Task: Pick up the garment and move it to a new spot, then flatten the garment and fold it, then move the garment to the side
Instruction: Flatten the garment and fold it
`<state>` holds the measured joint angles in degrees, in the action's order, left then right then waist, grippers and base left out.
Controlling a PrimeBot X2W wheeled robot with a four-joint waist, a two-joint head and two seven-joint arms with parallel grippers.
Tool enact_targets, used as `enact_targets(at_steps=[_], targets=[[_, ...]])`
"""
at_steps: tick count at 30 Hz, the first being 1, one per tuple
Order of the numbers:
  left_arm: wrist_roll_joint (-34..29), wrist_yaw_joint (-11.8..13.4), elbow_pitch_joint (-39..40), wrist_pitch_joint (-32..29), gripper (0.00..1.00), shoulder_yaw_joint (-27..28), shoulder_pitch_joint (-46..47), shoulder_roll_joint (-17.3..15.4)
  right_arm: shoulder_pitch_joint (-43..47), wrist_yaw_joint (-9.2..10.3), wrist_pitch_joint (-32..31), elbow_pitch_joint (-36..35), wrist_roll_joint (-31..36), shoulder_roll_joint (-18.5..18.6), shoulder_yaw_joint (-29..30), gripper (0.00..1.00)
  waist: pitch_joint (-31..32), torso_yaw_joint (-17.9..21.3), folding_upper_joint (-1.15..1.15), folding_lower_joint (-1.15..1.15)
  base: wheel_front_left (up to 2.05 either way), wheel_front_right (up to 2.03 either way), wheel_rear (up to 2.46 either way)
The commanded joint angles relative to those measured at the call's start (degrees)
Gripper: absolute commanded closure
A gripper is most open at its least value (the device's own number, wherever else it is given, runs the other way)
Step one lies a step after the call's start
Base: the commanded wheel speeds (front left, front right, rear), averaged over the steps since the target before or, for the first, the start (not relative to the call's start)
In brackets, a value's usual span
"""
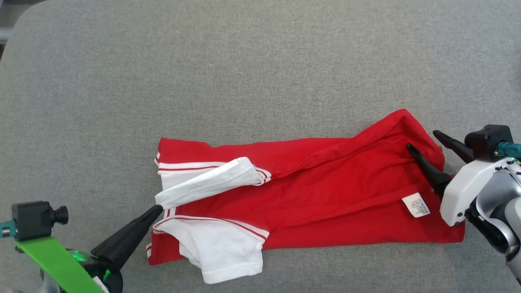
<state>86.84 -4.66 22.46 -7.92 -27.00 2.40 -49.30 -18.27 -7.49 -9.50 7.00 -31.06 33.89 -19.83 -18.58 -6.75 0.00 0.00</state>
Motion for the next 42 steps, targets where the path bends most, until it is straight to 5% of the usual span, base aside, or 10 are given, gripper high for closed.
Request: enact_targets(at_steps=[1, 12, 17, 19, 27, 36, 38, 42], targets=[[-0.3, 0.2, -0.5, 0.4, 1.0, -0.3, -1.1, 0.6, 1.4, 0.0, -0.3, -0.6, -0.1, 0.6, 0.6, 0.0, 1.5, -0.5, 0.0, 0.0, 0.0, 0.0, 0.0], [-0.3, 0.0, -2.7, 0.7, 1.0, -2.3, -3.3, 2.2, 5.7, 0.0, -2.9, -3.9, -1.8, 1.0, 5.2, 0.0, 5.0, -1.8, 0.0, 0.0, 0.0, 0.0, 0.0], [-0.9, 0.1, -3.9, 0.5, 1.0, -3.2, -3.0, 2.9, 4.2, 0.0, -6.5, -1.4, -7.3, -5.4, 13.4, 0.0, 5.2, -2.4, 0.0, 0.0, 0.0, 0.0, 0.0], [-1.5, -0.1, -4.4, -0.4, 1.0, -4.1, -1.0, 3.9, 1.1, -0.01, -10.8, 1.9, -8.4, -10.6, 20.0, 0.0, 4.0, -3.3, 0.0, 0.0, 0.0, 0.0, 0.0], [-3.5, -0.9, -7.2, -3.3, 1.0, -6.9, 4.9, 7.8, -8.9, -0.01, -23.5, 12.1, -2.2, -23.1, 32.1, 0.0, 2.1, -5.6, 0.0, 0.0, 0.0, 0.0, 0.0], [-3.6, -1.5, -9.6, -3.9, 1.0, -7.7, 6.6, 9.1, -10.1, -0.01, -35.4, 10.5, 6.2, -27.8, 36.5, 0.0, 2.9, -5.8, 0.0, 0.0, 0.0, 0.0, 0.0], [-3.6, -1.6, -9.9, -3.7, 1.0, -7.7, 6.7, 9.4, -10.0, -0.01, -36.5, 8.9, 6.9, -28.4, 37.1, 0.09, 3.0, -5.7, 0.0, 0.0, 0.0, 0.0, 0.0], [-3.8, -1.9, -10.2, -3.8, 1.0, -7.9, 7.3, 9.9, -10.4, -0.01, -37.4, 7.1, 8.6, -29.4, 38.9, 0.04, 2.7, -6.0, 0.0, 0.0, 0.0, 0.0, 0.0]])
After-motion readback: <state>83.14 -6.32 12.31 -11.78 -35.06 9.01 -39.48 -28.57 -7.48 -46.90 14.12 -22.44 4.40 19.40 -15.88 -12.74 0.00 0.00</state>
